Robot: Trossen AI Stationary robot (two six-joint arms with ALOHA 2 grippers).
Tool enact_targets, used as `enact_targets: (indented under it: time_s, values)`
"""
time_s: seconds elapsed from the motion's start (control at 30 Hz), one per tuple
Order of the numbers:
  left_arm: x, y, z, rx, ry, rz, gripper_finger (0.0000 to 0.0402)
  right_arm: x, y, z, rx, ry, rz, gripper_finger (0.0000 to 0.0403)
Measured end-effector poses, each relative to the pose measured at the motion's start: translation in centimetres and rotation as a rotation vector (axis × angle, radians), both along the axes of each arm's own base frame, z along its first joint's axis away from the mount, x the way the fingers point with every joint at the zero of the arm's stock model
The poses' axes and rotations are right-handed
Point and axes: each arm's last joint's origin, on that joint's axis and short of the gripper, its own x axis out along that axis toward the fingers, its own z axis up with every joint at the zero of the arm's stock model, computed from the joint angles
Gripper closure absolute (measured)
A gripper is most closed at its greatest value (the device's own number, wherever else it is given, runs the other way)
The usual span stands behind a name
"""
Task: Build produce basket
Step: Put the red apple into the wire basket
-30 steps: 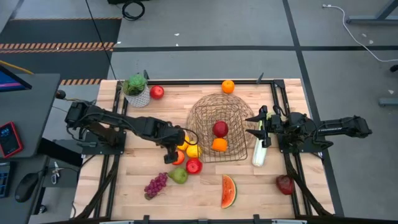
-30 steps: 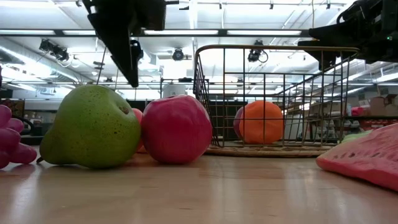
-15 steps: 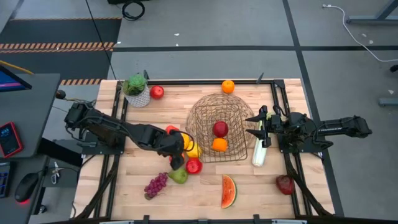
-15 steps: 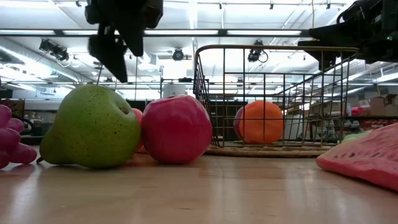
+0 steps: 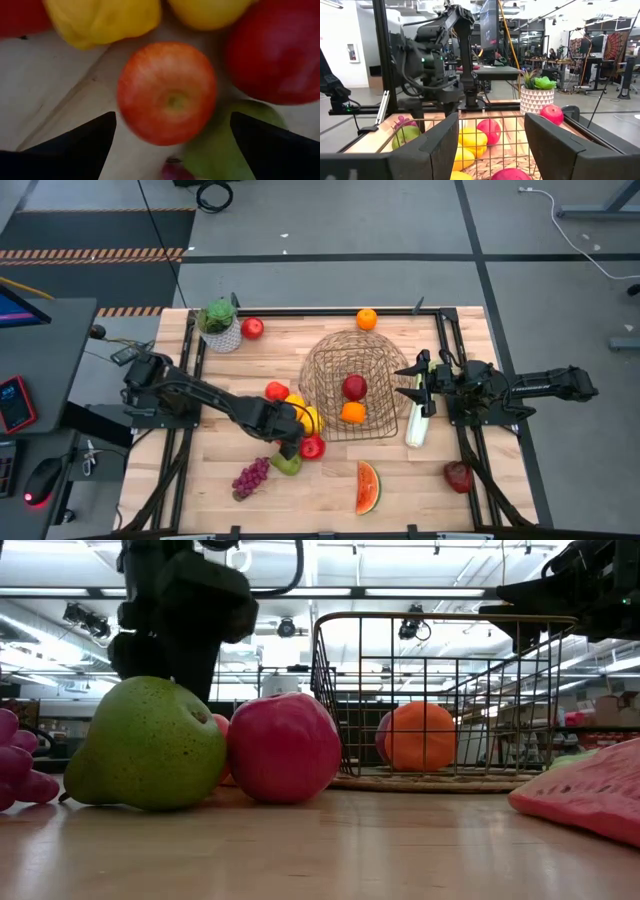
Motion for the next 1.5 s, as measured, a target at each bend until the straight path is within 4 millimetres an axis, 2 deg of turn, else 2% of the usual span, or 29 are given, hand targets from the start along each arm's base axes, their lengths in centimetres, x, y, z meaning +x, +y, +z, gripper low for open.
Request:
enact_targets:
  time_s: [0.37,0.63,0.87,1.33,1.5]
  values:
    - [1.1,0.6,-2.6,0.101,0.047,0.029,0.0002,0.0,0.0,0.0,0.0,0.0,0.0,0.0172]
    - [1.7,1.5,-4.8,0.132,0.124,-0.057,0.0002,0.0,0.0,0.0,0.0,0.0,0.0,0.0172]
    - [1.8,1.4,-4.7,0.137,0.12,-0.172,0.0002,0.0,0.0,0.0,0.0,0.001,0.0,0.0172]
    - [2.1,1.6,-4.6,0.142,0.105,-0.218,0.0003,0.0,0.0,0.0,0.0,0.001,0.0,0.0172]
    - [2.1,1.8,-4.6,0.147,0.107,-0.245,0.0034,0.0,0.0,0.0,0.0,0.001,0.0,0.0172]
